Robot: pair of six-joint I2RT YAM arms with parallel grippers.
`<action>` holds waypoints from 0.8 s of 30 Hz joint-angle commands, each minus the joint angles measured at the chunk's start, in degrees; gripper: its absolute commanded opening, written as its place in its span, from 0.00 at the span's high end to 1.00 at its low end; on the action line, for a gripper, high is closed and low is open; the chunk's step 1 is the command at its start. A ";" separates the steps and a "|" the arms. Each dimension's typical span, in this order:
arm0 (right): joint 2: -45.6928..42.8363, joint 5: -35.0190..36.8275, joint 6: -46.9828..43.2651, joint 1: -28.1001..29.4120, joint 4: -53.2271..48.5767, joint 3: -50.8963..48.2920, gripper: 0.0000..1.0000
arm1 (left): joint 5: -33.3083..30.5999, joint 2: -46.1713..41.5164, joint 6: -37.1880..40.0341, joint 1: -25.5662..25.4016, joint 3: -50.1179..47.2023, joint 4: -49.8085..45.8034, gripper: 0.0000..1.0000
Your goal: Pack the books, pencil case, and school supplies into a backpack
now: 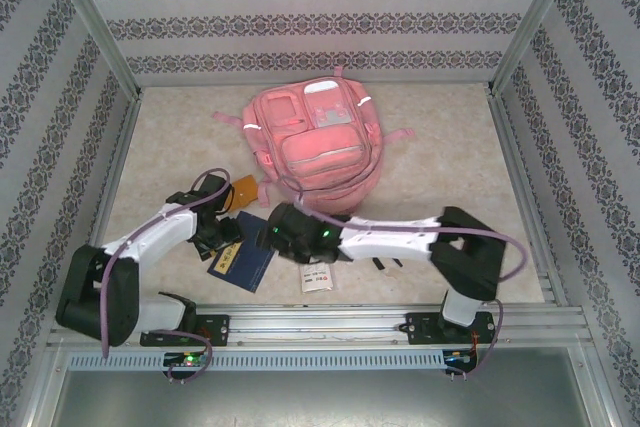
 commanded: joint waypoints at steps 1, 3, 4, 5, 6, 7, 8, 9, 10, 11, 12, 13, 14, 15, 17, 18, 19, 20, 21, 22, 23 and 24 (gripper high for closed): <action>4.19 -4.12 14.56 0.89 4.44 0.24 0.37 | 3.75 0.46 -0.44 0.88 -2.45 3.91 0.39; 5.71 -3.20 13.63 0.81 5.04 1.04 0.40 | 4.36 -0.44 -2.25 1.46 -4.50 4.95 0.50; 6.26 -2.63 13.13 0.80 5.77 1.02 0.42 | 4.89 -1.10 -3.33 1.93 -5.85 5.72 0.53; 6.80 -2.57 13.07 0.65 6.49 0.75 0.43 | 5.65 -1.49 -4.05 2.43 -6.88 6.26 0.54; 7.47 -2.53 12.86 0.55 7.74 0.48 0.43 | 6.40 -1.84 -4.54 3.19 -8.04 6.88 0.56; 8.24 -2.98 12.58 0.37 8.76 0.34 0.44 | 6.98 -1.85 -4.94 3.95 -8.87 7.08 0.57; 9.10 -3.68 11.97 0.19 10.20 0.27 0.44 | 7.53 -1.88 -4.96 4.63 -9.41 7.30 0.58; 10.03 -4.77 11.27 0.01 11.82 0.34 0.46 | 8.12 -1.84 -5.04 5.15 -9.97 7.54 0.61; 10.80 -5.82 10.97 -0.24 12.99 0.49 0.47 | 8.61 -1.85 -5.04 5.54 -10.42 7.75 0.61; 11.32 -6.39 10.91 -0.34 13.95 0.35 0.47 | 8.86 -1.85 -5.13 5.95 -10.68 7.78 0.61; 11.68 -6.73 10.68 -0.36 15.26 0.19 0.47 | 9.03 -1.89 -5.19 6.30 -10.99 7.75 0.61; 11.99 -7.11 10.53 -0.43 16.15 0.10 0.46 | 9.28 -2.03 -5.08 6.71 -11.16 7.71 0.62; 12.22 -7.51 10.07 -0.56 18.18 -0.12 0.46 | 9.34 -2.15 -5.04 6.98 -11.30 7.71 0.62; 12.39 -8.37 9.17 -0.81 22.06 -0.55 0.46 | 9.32 -2.40 -5.15 7.26 -11.47 7.66 0.62; 12.72 -10.23 7.96 -1.46 31.36 -2.22 0.47 | 9.15 -2.81 -5.40 7.73 -11.98 7.61 0.62; 12.85 -11.53 7.15 -1.91 36.44 -2.93 0.48 | 9.13 -3.16 -5.49 8.08 -12.28 7.70 0.63; 12.86 -12.39 6.79 -2.30 41.01 -3.75 0.49 | 9.22 -3.37 -5.66 8.28 -12.52 7.75 0.63; 12.88 -13.00 6.38 -2.58 44.86 -4.43 0.49 | 9.30 -3.54 -5.74 8.50 -12.78 7.91 0.63; 12.89 -13.82 5.79 -2.95 48.91 -5.12 0.50 | 9.39 -3.62 -5.82 8.59 -12.84 7.98 0.63; 12.93 -14.52 5.35 -3.25 52.15 -5.46 0.50 | 9.51 -3.65 -5.88 8.71 -12.91 7.97 0.63; 13.13 -15.41 4.96 -3.44 54.13 -5.47 0.50 | 9.53 -3.63 -5.94 8.72 -12.93 8.05 0.63; 13.37 -16.64 4.55 -3.63 55.86 -5.20 0.50 | 9.59 -3.62 -5.91 8.76 -13.02 8.15 0.63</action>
